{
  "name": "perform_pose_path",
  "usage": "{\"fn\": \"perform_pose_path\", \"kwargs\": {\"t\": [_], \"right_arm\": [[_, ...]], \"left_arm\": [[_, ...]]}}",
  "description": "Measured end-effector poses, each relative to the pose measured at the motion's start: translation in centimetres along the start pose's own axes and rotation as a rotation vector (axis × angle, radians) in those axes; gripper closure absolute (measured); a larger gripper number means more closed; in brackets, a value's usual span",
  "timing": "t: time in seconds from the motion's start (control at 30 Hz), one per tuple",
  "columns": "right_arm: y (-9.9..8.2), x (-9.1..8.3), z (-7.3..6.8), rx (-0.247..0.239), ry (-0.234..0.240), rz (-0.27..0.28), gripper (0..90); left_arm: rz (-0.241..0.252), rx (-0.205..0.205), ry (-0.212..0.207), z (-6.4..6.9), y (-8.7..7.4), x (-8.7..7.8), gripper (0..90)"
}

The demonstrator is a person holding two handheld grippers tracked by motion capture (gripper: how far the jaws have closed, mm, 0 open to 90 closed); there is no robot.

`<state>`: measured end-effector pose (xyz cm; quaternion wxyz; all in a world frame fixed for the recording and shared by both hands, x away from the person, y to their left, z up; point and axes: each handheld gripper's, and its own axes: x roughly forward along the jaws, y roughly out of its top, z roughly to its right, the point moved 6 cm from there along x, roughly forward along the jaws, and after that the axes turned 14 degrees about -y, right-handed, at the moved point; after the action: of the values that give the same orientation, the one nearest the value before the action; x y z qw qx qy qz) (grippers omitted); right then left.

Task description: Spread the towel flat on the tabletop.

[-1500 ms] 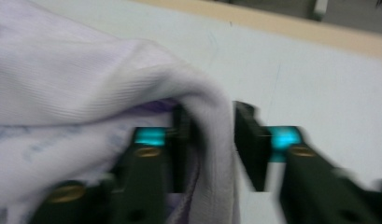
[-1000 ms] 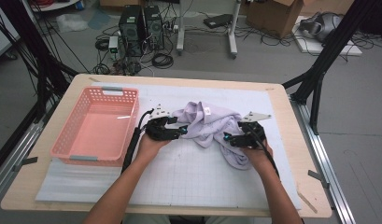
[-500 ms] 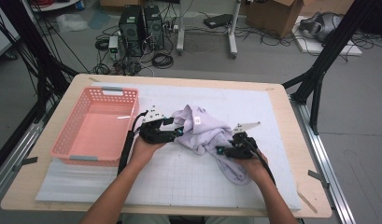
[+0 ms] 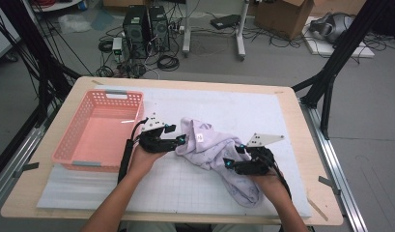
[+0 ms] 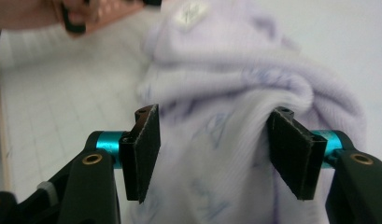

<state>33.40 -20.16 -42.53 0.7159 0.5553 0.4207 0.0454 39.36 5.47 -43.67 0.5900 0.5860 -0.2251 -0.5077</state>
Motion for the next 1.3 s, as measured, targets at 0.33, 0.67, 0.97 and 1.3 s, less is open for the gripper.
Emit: {"fn": "perform_pose_path", "kwargs": {"t": [0.33,0.67,0.97,1.3], "right_arm": [[3.6,2.7,0.1,-0.125,0.001,0.015,37.0],[3.8,6.7,0.1,-0.175,0.042,-0.053,81.9],[8.6,6.0,7.3,0.072,-0.208,0.137,83.2],[8.3,6.3,15.3,0.192,-0.578,0.064,82.9]], "left_arm": [[-0.007,-0.001,-0.005,-0.1,-0.5,0.0,41.2],[0.002,-0.011,0.007,-0.5,-0.8,-0.7,41.4],[-0.022,-0.009,-0.014,-0.2,-1.2,0.2,41.4],[-0.060,-0.002,-0.038,0.2,-1.7,1.2,42.0]]}}
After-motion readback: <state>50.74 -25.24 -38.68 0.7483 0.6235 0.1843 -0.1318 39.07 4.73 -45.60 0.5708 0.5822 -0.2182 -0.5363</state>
